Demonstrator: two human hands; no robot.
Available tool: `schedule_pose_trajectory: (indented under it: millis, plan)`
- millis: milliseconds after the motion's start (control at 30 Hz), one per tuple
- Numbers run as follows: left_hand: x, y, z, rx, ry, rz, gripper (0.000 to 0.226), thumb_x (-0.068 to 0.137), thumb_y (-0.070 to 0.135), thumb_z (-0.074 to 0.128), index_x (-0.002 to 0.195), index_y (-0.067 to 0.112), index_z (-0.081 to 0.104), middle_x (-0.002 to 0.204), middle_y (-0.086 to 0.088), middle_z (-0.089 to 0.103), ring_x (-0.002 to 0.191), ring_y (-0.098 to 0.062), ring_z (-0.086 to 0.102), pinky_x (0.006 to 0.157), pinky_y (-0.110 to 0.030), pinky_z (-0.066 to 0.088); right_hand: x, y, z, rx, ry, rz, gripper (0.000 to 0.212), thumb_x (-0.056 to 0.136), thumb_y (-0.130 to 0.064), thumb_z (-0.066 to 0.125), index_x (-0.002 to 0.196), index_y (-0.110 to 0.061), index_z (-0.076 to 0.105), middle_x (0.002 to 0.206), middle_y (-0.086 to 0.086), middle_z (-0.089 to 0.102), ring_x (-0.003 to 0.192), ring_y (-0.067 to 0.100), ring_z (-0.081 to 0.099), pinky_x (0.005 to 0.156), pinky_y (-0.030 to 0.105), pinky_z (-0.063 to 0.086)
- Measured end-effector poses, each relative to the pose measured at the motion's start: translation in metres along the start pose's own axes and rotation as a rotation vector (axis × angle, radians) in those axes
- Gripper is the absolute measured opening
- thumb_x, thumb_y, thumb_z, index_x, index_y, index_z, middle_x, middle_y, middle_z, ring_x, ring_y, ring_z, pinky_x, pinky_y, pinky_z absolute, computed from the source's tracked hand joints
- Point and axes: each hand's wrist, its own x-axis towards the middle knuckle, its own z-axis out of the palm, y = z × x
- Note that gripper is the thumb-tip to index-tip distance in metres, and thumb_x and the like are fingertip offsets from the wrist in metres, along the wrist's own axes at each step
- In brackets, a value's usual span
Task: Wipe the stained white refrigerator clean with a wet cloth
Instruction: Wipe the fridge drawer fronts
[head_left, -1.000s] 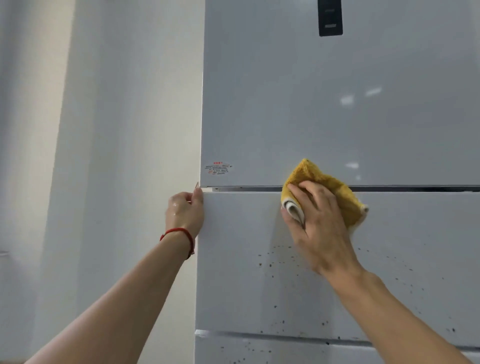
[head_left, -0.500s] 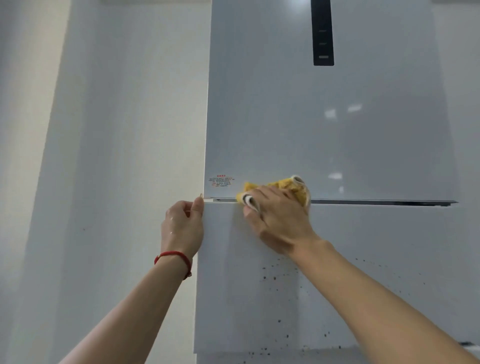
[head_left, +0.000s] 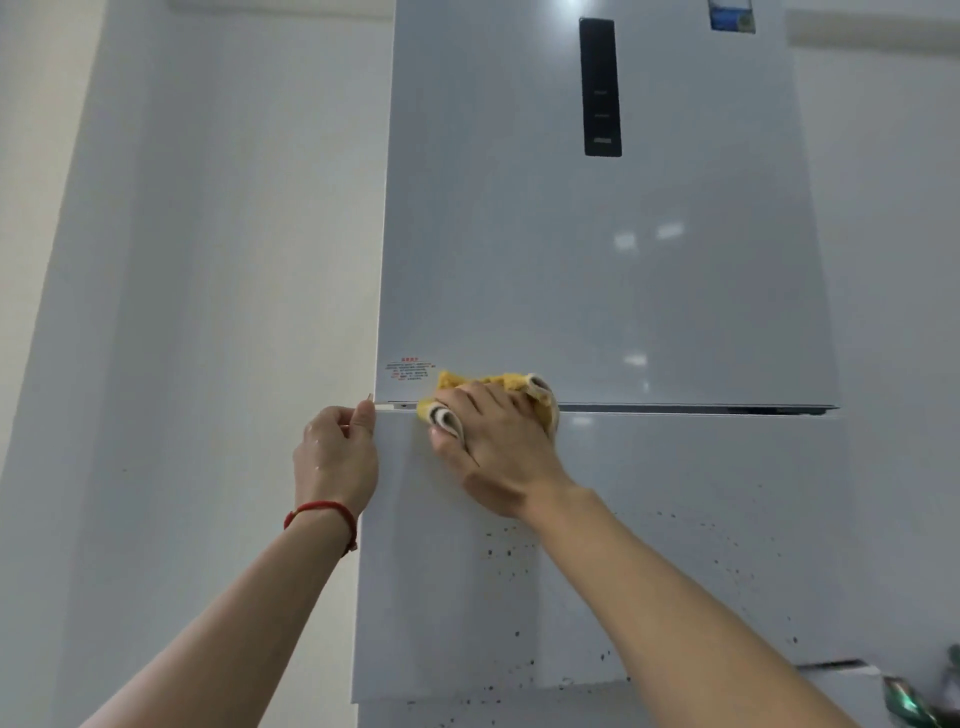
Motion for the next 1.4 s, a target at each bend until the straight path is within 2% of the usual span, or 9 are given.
schedule_pose_trajectory:
  millis: [167,333,467,600,700,933,1033,1200,1400]
  plan:
    - [0.004,-0.006,0.006,0.035,0.028,0.026,0.036,0.104,0.041,0.048,0.093,0.012,0.065,0.097,-0.01,0.067,0.096,-0.037,0.059,0.086,-0.045,0.049,-0.077,0.133,-0.061,-0.072,0.226,0.143,0.038,0.101,-0.043,0.034,0.112,-0.02,0.062,0.112,-0.004,0.061,0.105,0.024,0.053,0.095,0.042,0.037]
    - [0.014,-0.013,0.014,0.039,0.003,-0.007,0.035,0.103,0.042,0.051,0.093,0.012,0.066,0.097,-0.012,0.069,0.094,-0.038,0.062,0.088,-0.048,0.051,-0.15,0.226,-0.11,0.023,0.313,0.487,0.059,0.097,-0.054,0.035,0.134,-0.015,0.059,0.141,0.006,0.053,0.13,0.031,0.047,0.111,0.046,0.035]
    - [0.021,-0.017,0.015,0.04,-0.038,-0.04,0.035,0.1,0.044,0.055,0.086,0.015,0.067,0.09,-0.01,0.07,0.09,-0.039,0.066,0.088,-0.049,0.055,-0.177,0.233,-0.104,0.022,0.3,0.645,0.072,0.097,-0.061,0.027,0.161,-0.029,0.026,0.168,-0.011,0.02,0.155,0.019,0.018,0.127,0.053,0.013]
    - [0.028,-0.024,0.018,0.022,-0.05,-0.065,0.039,0.094,0.052,0.057,0.081,0.017,0.068,0.084,-0.006,0.072,0.087,-0.038,0.069,0.087,-0.053,0.058,-0.155,0.189,-0.069,0.018,0.24,0.816,0.079,0.089,-0.072,0.002,0.159,-0.042,-0.016,0.17,-0.011,-0.022,0.157,0.016,-0.02,0.124,0.055,-0.015]
    - [0.026,-0.022,0.018,0.012,-0.047,-0.088,0.037,0.096,0.049,0.058,0.08,0.017,0.068,0.085,-0.007,0.073,0.086,-0.038,0.07,0.087,-0.052,0.058,-0.127,0.141,-0.037,-0.111,0.138,0.625,0.075,0.091,-0.072,-0.007,0.158,-0.043,-0.02,0.17,-0.012,-0.023,0.158,0.014,-0.018,0.125,0.053,-0.009]
    - [0.039,-0.03,0.011,-0.058,-0.119,-0.15,0.038,0.076,0.062,0.061,0.076,0.026,0.073,0.079,-0.005,0.075,0.086,-0.033,0.073,0.085,-0.052,0.06,-0.052,0.071,0.02,-0.436,0.184,0.153,0.055,0.105,-0.048,0.038,0.155,-0.029,0.044,0.159,0.006,0.04,0.14,0.032,0.04,0.106,0.053,0.033]
    - [0.037,-0.021,0.011,-0.081,-0.135,-0.189,0.038,0.076,0.058,0.063,0.079,0.022,0.073,0.083,-0.007,0.076,0.084,-0.032,0.074,0.084,-0.049,0.061,-0.026,0.019,0.07,-0.409,0.215,0.028,0.059,0.105,-0.044,0.042,0.158,-0.019,0.04,0.163,0.01,0.037,0.152,0.03,0.033,0.124,0.053,0.02]
    - [0.024,-0.021,0.007,-0.081,0.016,-0.268,0.028,0.092,0.031,0.057,0.074,0.015,0.07,0.077,-0.001,0.065,0.075,-0.025,0.059,0.083,-0.04,0.058,-0.006,-0.045,0.126,-0.417,0.07,-0.022,0.068,0.11,-0.042,0.022,0.165,-0.007,0.002,0.173,0.012,-0.004,0.16,0.028,-0.011,0.129,0.052,0.002]
    - [-0.022,-0.024,0.003,0.012,0.069,-0.014,0.02,0.094,0.022,0.055,0.1,0.026,0.074,0.095,0.009,0.074,0.09,-0.008,0.067,0.088,-0.03,0.052,-0.052,0.041,0.068,-0.369,0.11,-0.113,0.075,0.104,-0.05,0.042,0.165,-0.012,0.019,0.173,0.004,0.012,0.16,0.02,0.009,0.127,0.054,0.016]
